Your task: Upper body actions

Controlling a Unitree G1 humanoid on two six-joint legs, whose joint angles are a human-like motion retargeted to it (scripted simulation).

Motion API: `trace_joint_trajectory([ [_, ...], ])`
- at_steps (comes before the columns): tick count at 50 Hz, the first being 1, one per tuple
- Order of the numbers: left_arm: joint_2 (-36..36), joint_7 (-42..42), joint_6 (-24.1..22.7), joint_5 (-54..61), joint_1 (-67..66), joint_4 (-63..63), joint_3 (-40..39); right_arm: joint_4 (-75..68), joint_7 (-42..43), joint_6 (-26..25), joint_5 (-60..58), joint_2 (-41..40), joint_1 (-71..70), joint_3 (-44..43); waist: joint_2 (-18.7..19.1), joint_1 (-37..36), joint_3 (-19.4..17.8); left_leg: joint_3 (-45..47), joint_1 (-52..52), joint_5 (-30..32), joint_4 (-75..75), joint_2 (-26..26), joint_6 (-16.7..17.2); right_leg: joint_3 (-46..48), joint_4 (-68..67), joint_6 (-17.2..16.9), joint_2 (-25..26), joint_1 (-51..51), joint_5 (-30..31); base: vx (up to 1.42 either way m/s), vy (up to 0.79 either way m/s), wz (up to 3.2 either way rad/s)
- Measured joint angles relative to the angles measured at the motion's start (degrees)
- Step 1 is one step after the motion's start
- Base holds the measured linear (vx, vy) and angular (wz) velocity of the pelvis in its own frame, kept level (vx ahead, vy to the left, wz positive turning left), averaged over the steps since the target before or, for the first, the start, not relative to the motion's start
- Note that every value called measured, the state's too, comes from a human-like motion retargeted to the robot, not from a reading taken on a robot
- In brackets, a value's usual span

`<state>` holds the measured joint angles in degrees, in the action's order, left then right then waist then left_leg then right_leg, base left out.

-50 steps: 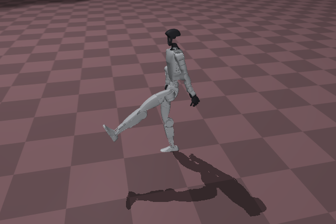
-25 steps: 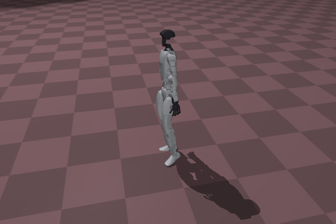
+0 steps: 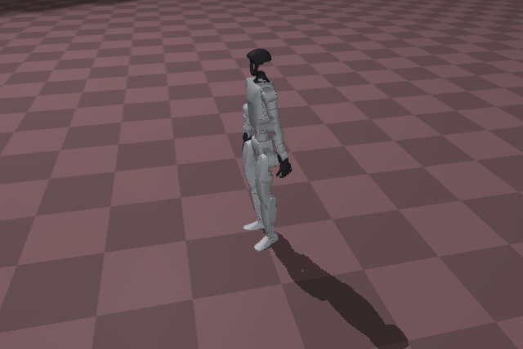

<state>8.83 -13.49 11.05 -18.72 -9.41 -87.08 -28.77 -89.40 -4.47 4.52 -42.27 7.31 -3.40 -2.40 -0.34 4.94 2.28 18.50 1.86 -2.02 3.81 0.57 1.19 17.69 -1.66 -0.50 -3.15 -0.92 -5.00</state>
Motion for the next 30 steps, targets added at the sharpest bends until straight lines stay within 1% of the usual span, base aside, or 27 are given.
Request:
trace_joint_trajectory([
  [5, 0.36, -0.52, 0.96, 1.85, -0.73, -2.25, -2.2, -0.02, 0.2, 0.41, -0.66, 0.56, -0.04, -0.15, -0.7, -2.53, 0.66, 0.46, -0.54, -1.17, -0.22, 1.97, -1.35, -0.14, -1.34, -1.73, -2.06, -0.01, -0.52, 0.1, 0.34, -0.04],
  [9, 1.05, -0.88, 0.96, 1.0, -0.51, -2.24, -2.78, -0.18, 0.47, 0.19, -1.25, 1.52, 0.52, -1.93, -0.33, -2.61, 1.4, -2.02, 0.25, -2.17, 1.43, 2.45, -1.17, 1.8, -7.05, -2.91, -3.95, 1.33, -1.6, 0.14, 0.31, 0.4],
  [10, 1.24, -0.88, 0.91, 0.71, -0.48, -2.15, -2.9, -0.03, 0.49, 0.18, -1.72, 1.69, 0.79, -2.6, -0.07, -2.14, 1.58, -2.94, 0.52, -2.23, 1.8, 2.37, -1.26, 2.54, -9.16, -2.79, -4.25, 2.05, -1.05, 0.15, 0.32, 0.58],
  [11, 1.65, -0.63, 0.83, 0.64, -0.32, -2.14, -2.79, 0.08, 0.84, 0.49, -1.9, 1.8, 1.11, -3.3, 0.68, -1.79, 1.54, -3.72, 0.52, -2.23, 1.95, 1.73, -1.58, 2.96, -13.58, -1.91, -4.42, 3.74, 1.27, 0.12, 0.26, 0.52],
  [12, 2.06, -0.35, 0.78, 0.61, -0.06, -2.15, -2.56, 0.15, 1.07, 0.83, -1.87, 1.96, 1.34, -3.97, 1.63, -1.41, 1.28, -4.53, 0.47, -2.21, 2.15, 0.8, -1.85, 3.13, -18.45, -0.29, -4.42, 5.67, 3.17, 0.07, 0.12, 0.44],
  [13, 2.48, 0.0, 0.79, 0.67, 0.37, -2.19, -2.08, 0.17, 1.07, 1.25, -1.44, 2.23, 1.38, -4.57, 2.97, -0.96, 0.57, -5.39, 0.3, -2.18, 2.43, -0.69, -2.01, 2.78, -24.21, 2.78, -4.09, 8.05, 4.21, 0.01, 0.09, 0.46],
  [14, 2.9, 0.22, 0.91, 0.59, 0.92, -2.22, -1.57, 0.11, 0.94, 1.6, -0.96, 2.46, 1.5, -5.3, 3.85, -0.28, -0.15, -6.24, 0.2, -2.09, 2.7, -1.73, -2.17, 1.18, -29.09, 4.37, -3.23, 10.77, 4.63, -0.03, 0.11, 0.5],
  [15, 3.31, 0.38, 1.07, 0.43, 1.52, -2.24, -1.04, 0.02, 0.75, 1.92, -0.44, 2.67, 1.64, -6.08, 4.51, 0.52, -0.87, -7.06, 0.13, -1.97, 2.96, -2.56, -2.33, -1.06, -33.53, 5.2, -2.11, 13.66, 4.74, -0.03, 0.16, 0.67],
  [18, 4.83, 0.37, 1.45, -0.49, 3.59, -2.31, 0.06, -1.31, 0.22, 2.33, 2.0, 3.57, 2.75, -7.8, 4.76, 4.94, -2.74, -10.22, -0.39, -1.46, 2.95, -2.75, -3.45, 0.31, -33.35, 2.6, -1.14, 21.27, 6.93, -0.04, 0.08, 0.85],
  [20, 5.32, 0.89, 1.47, -0.51, 4.91, -1.91, 0.75, -2.17, 0.29, 2.5, 3.6, 4.38, 3.65, -8.63, 4.41, 6.86, -4.01, -11.24, -0.93, -1.38, 3.03, -2.5, -4.41, 2.19, -30.0, 2.18, -2.0, 26.01, 6.94, 0.0, 0.08, 0.59],
  [22, 5.47, 1.26, 1.12, 0.82, 6.61, -0.84, 2.73, -2.85, 1.49, 2.81, 5.26, 5.49, 5.37, -9.78, 3.93, 8.92, -6.48, -12.1, -2.28, -1.4, 3.13, -2.28, -5.85, 3.46, -23.23, 2.15, -3.39, 32.59, 6.53, -0.02, 0.07, 0.57],
  [25, 5.16, 1.67, 0.8, 2.93, 9.68, 0.19, 4.94, -3.67, 3.52, 3.01, 7.62, 6.67, 7.03, -10.74, 4.02, 12.85, -11.27, -14.1, -4.05, -1.67, 3.92, -2.77, -7.31, 0.13, -14.81, 3.48, -4.07, 42.28, 4.69, -0.1, 0.08, 0.76],
  [28, 4.75, 1.32, 0.15, 3.83, 12.28, 1.47, 6.46, -5.05, 4.89, 2.97, 9.55, 7.16, 8.11, -11.1, 5.28, 17.68, -16.83, -17.1, -5.32, -1.79, 5.11, -5.16, -7.91, -1.54, -10.1, 4.38, -6.36, 50.8, 3.19, -0.13, 0.09, 0.93],
  [30, 4.48, 0.97, -0.31, 3.98, 13.52, 2.77, 7.63, -6.38, 5.38, 2.51, 10.3, 7.26, 8.42, -11.42, 6.26, 19.98, -20.38, -18.67, -5.86, -2.02, 6.37, -7.18, -7.91, -1.56, -9.09, 5.86, -7.52, 55.1, 2.78, -0.03, 0.04, 0.76],
])
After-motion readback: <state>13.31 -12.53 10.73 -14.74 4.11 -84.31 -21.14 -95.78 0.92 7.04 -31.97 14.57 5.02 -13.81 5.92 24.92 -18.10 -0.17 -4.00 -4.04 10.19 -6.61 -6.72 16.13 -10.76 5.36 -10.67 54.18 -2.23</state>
